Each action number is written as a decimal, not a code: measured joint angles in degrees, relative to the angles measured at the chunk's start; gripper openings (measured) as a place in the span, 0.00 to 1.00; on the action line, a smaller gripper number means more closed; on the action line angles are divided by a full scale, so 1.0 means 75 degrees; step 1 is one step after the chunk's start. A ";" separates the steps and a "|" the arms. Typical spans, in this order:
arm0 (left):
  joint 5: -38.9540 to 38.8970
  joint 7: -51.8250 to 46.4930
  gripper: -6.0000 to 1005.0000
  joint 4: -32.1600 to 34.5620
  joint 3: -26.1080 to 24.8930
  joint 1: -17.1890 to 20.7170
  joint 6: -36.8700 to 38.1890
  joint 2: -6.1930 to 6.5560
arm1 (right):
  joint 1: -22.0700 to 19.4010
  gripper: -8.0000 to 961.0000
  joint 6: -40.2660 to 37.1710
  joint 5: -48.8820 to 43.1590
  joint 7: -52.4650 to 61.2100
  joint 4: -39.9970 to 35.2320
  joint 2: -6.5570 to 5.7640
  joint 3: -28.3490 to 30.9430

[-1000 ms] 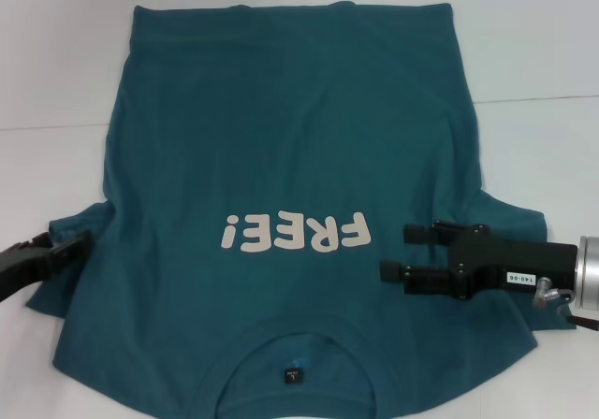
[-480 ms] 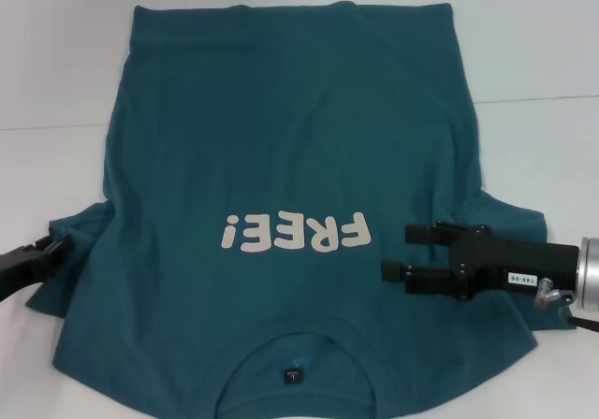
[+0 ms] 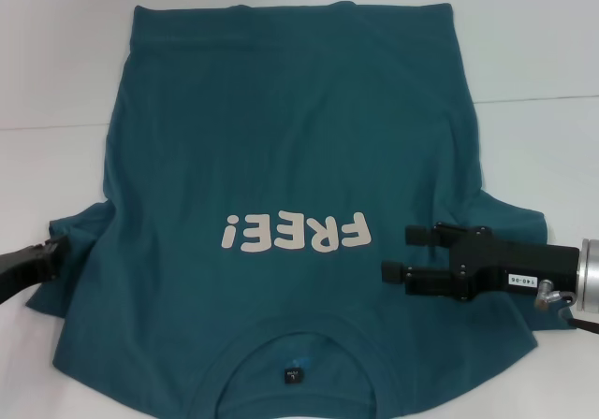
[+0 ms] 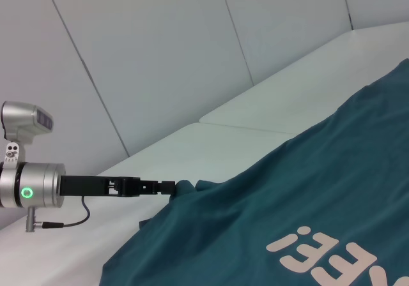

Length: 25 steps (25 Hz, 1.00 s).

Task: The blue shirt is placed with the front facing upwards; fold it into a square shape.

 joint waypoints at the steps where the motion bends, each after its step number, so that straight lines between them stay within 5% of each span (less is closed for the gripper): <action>1: 0.0001 0.0000 0.04 0.0013 -0.0003 -0.0001 0.0022 0.0000 | 0.0000 0.95 0.0000 0.0000 0.0000 0.0007 0.0000 0.0000; 25: 0.0045 -0.0329 0.01 0.0934 -0.0059 0.0501 -0.0096 0.0029 | 0.0030 0.95 0.0042 0.0021 -0.0051 0.0166 0.0025 0.0093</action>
